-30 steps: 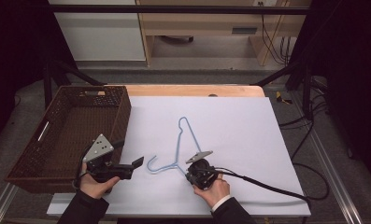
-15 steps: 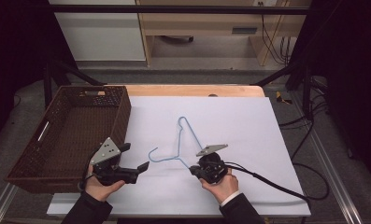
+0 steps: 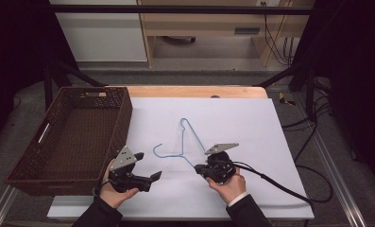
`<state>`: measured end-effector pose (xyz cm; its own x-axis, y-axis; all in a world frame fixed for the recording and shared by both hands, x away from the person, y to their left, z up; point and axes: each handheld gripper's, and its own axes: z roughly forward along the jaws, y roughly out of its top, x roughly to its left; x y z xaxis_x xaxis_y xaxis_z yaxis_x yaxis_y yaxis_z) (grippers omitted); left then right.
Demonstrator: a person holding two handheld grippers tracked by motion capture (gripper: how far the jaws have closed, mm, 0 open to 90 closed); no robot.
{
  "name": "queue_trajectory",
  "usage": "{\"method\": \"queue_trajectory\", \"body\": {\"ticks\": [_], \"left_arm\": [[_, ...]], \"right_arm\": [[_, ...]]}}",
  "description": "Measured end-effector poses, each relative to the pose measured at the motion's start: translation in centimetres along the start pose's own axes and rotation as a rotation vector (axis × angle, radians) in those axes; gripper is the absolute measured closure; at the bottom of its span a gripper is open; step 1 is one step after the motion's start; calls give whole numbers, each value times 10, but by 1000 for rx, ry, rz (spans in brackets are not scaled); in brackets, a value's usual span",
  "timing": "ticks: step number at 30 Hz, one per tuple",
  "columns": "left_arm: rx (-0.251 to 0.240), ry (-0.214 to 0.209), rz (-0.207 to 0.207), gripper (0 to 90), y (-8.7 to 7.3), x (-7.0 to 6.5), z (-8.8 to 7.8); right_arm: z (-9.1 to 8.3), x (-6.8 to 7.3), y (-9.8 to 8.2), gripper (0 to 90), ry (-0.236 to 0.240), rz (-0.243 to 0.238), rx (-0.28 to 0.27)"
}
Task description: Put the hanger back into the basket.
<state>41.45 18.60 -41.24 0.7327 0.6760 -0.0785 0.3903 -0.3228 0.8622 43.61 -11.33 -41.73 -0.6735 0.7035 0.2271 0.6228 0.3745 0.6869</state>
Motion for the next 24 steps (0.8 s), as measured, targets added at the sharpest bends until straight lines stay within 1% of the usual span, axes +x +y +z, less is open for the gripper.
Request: {"method": "queue_trajectory", "body": {"ticks": [2,5,7,10,12,16,19,22,24], "left_arm": [[15,-18,-10,85,-2,0,6],[35,-21,-10,94,-3,0,14],[30,-25,-13,110,-2,0,17],[30,-44,-25,129,-1,0,23],[30,-53,-23,149,0,0,26],[19,-69,-29,187,4,-2,33],[7,-73,-43,221,7,-1,38],[0,-64,-36,257,10,-1,44],[-6,-68,-37,283,12,-1,48]], "right_arm": [[-1,0,0,877,-4,5,-1],[-2,0,0,876,-3,0,-6],[-2,0,0,876,-2,1,-6],[-4,0,1,876,-1,2,-10],[-5,-1,1,876,0,-4,-11],[-6,-1,1,876,2,3,-14],[-6,-1,1,876,-1,1,-12],[-7,-1,1,876,-1,4,-16],[-7,-2,1,876,1,-1,-20]]}}
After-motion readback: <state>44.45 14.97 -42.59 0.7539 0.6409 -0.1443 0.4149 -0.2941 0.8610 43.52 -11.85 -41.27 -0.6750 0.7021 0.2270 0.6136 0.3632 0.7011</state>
